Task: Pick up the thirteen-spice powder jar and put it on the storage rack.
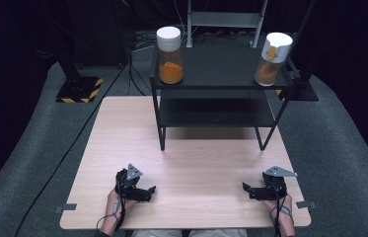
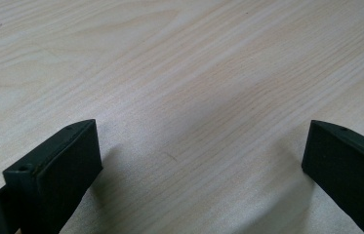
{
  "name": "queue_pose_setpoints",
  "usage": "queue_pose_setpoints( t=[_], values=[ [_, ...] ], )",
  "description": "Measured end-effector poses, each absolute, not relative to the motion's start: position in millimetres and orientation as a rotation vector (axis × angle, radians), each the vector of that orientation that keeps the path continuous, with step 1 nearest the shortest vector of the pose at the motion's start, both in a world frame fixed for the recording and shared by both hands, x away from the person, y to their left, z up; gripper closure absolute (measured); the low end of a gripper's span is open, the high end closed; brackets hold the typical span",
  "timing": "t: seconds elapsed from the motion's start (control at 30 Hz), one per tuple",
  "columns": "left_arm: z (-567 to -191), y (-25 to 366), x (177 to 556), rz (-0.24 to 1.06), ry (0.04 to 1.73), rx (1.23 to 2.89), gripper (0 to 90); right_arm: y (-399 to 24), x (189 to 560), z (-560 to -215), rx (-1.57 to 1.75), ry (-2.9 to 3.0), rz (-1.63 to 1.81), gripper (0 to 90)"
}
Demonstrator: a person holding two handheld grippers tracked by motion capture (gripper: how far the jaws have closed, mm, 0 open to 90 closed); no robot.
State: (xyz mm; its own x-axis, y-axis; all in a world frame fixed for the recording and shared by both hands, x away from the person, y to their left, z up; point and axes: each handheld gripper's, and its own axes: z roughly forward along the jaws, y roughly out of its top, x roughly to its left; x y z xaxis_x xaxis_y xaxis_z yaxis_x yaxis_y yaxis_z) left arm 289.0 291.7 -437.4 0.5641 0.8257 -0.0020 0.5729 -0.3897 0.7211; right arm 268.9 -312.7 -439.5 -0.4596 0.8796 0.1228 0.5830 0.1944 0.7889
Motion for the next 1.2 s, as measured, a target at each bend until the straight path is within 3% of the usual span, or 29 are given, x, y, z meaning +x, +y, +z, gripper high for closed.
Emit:
queue_pose_setpoints(
  t=[1.2],
  values=[
    [-437.5,291.7,288.8,0.474,1.111,2.112,0.5,-311.1,262.9,-444.3,1.364,2.084,1.152,0.3]
  ],
)
